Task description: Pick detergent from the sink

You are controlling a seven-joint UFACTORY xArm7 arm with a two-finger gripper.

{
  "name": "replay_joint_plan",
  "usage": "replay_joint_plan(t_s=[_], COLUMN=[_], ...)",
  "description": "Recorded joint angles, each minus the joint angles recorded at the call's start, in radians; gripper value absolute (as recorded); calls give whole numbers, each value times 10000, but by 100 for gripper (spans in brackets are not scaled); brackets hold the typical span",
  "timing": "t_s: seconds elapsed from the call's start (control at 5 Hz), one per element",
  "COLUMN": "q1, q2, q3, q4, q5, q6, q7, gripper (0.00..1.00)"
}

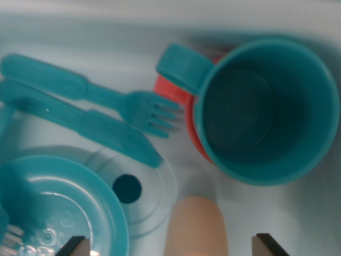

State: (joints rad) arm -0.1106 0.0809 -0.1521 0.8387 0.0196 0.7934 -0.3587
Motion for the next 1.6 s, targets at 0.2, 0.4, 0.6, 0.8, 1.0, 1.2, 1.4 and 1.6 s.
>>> replay_joint_plan(t_s=[0.2, 0.4, 0.6, 0.8, 1.0, 1.2, 1.4, 1.6], q1=[0, -24, -24, -37, -37, -40, -40, -40], q2=[0, 21, 21, 33, 33, 36, 36, 36], q3=[0, -37, -37, -58, -58, -62, -62, -62], q4=[0, -139, -139, -217, -217, -235, -235, -235], q5=[0, 0, 0, 1, 1, 1, 1, 1], q6=[0, -150, -150, -234, -234, -253, -253, -253], q7=[0, -65, -65, -102, -102, -110, -110, -110], gripper=[0, 0, 0, 0, 0, 0, 0, 0])
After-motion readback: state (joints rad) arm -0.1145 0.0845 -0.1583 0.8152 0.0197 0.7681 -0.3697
